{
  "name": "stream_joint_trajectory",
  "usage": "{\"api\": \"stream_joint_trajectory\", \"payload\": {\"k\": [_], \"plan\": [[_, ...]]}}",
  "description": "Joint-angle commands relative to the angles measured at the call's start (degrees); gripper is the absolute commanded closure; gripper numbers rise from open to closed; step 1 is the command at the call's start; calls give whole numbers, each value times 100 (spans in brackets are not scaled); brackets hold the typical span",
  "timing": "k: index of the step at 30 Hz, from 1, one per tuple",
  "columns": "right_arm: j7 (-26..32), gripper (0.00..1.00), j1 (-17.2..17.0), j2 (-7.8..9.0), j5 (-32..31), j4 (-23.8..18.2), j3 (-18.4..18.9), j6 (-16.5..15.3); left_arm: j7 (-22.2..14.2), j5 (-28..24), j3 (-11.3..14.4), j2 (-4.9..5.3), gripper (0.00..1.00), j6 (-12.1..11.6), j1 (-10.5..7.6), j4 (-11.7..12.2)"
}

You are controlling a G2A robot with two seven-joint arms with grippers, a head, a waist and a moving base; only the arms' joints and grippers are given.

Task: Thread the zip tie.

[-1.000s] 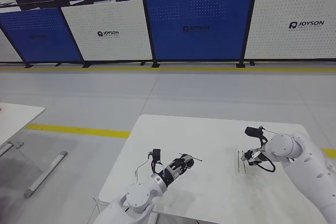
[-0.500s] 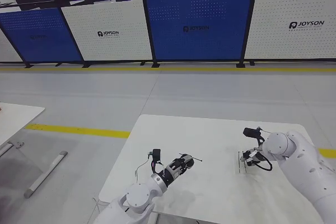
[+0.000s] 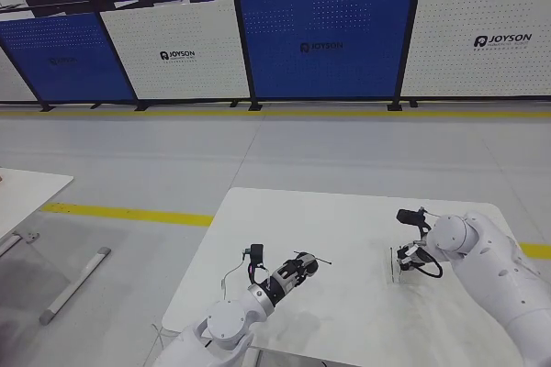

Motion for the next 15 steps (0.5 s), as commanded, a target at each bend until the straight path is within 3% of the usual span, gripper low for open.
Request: {"api": "stream_joint_trajectory", "payload": {"k": [1, 8, 15], "plan": [[-3, 100, 7, -9, -16, 19, 9, -16, 0, 0, 0, 0, 100, 0, 0, 0], [4, 100, -44, 35, -102, -84, 122, -75, 0, 0, 0, 0, 100, 0, 0, 0], [63, 100, -243, 220, -273, -580, 380, -64, 0, 0, 0, 0, 100, 0, 0, 0]]}}
